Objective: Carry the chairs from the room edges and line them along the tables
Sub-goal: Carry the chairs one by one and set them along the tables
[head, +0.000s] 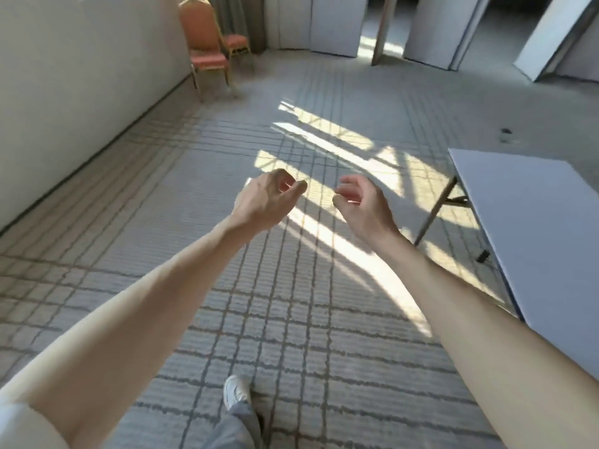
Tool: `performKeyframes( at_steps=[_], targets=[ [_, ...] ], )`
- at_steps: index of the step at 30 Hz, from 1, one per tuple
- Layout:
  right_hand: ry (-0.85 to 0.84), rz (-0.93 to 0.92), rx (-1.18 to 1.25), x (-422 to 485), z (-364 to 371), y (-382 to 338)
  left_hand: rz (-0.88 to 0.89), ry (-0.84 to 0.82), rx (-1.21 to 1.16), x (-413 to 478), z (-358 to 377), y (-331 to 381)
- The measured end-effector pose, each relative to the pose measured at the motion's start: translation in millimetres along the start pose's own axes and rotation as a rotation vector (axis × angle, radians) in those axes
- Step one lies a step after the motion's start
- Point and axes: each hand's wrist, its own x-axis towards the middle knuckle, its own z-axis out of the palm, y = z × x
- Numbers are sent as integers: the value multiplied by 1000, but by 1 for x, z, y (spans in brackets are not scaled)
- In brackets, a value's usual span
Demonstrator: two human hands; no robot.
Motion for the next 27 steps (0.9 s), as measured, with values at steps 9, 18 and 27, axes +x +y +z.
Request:
performKeyframes(
  at_steps=[9, 18, 27],
  targets=[
    [-164, -174, 46, 198, 167, -157, -191, 293, 78, 127, -196, -131],
    [-303, -259, 5, 343, 264, -254, -346, 421, -40, 246, -319, -229],
    [-318, -292, -62, 537, 346, -274, -341, 373, 24, 419, -352, -332]
  ],
)
